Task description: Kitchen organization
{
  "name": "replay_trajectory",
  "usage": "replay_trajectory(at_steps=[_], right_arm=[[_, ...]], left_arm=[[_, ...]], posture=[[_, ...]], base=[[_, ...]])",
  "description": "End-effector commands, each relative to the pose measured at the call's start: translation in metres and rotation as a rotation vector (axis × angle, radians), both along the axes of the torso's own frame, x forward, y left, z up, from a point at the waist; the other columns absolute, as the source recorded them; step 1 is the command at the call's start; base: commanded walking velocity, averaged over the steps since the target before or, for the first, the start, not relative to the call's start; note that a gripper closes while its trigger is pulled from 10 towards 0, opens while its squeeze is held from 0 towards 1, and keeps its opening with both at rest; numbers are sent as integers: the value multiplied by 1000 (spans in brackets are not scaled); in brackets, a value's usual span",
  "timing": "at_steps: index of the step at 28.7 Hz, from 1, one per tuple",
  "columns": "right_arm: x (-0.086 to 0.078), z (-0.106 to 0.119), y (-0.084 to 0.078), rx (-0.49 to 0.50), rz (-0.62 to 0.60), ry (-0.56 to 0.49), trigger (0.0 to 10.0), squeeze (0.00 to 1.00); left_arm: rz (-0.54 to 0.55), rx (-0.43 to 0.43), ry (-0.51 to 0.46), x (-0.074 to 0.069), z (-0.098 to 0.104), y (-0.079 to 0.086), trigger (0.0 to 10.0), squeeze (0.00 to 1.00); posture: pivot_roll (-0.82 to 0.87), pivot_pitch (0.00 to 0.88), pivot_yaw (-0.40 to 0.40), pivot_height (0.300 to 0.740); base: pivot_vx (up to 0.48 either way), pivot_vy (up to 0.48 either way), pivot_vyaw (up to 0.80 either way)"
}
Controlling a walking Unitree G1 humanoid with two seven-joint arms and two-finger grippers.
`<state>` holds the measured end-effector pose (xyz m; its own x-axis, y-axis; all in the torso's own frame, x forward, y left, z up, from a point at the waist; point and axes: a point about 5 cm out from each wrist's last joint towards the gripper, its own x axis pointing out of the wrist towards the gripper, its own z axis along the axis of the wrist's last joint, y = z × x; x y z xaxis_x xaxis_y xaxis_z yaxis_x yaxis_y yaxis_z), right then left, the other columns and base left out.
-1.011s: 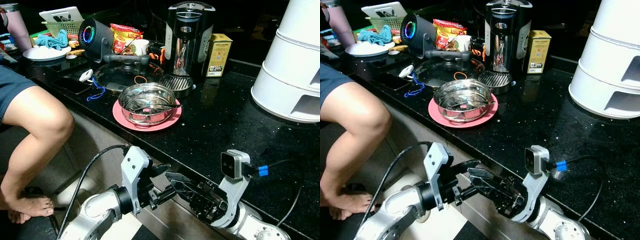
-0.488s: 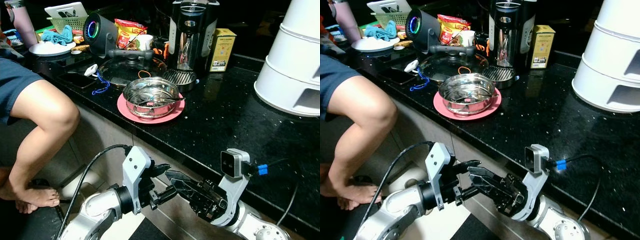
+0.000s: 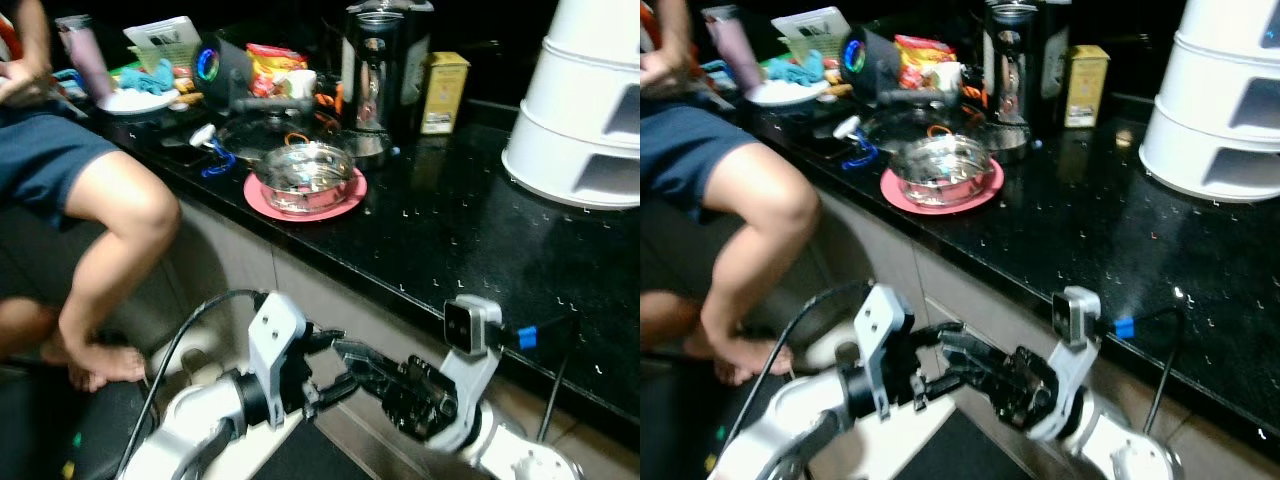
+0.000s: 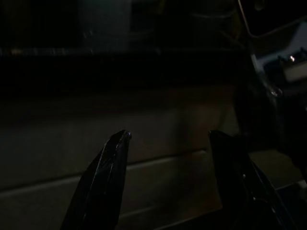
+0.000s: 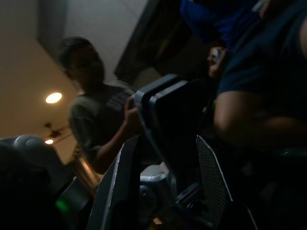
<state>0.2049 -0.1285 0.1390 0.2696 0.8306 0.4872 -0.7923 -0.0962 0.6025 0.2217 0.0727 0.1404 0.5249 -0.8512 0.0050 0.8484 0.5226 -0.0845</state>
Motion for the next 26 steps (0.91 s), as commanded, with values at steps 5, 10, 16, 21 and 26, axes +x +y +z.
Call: replay_trajectory(at_steps=[5,10,16,21,26], right_arm=[[8,-1,-1,-16,-101,28,10000,0],[15,-7,-1,-170,-190,7,10000,0],[20,-12,0,-261,-235,20,10000,0],[23,-14,-1,-317,-266,15,10000,0],[29,-15,-5,-343,-322,2,10000,0]], left_arm=[[9,21,11,-1,-4,3,10000,0],[7,22,2,1,-3,3,10000,0],[5,24,-14,3,-1,3,10000,0],[48,38,-51,9,3,7,10000,0],[140,100,-104,26,4,26,10000,0]], posture=[[-14,0,-8,740],[-20,0,-6,740],[-23,0,-9,740],[-27,0,-7,740],[-28,0,-8,740]], base=[[-327,0,0],[-304,0,0],[-280,0,0],[0,0,0],[0,0,-719]])
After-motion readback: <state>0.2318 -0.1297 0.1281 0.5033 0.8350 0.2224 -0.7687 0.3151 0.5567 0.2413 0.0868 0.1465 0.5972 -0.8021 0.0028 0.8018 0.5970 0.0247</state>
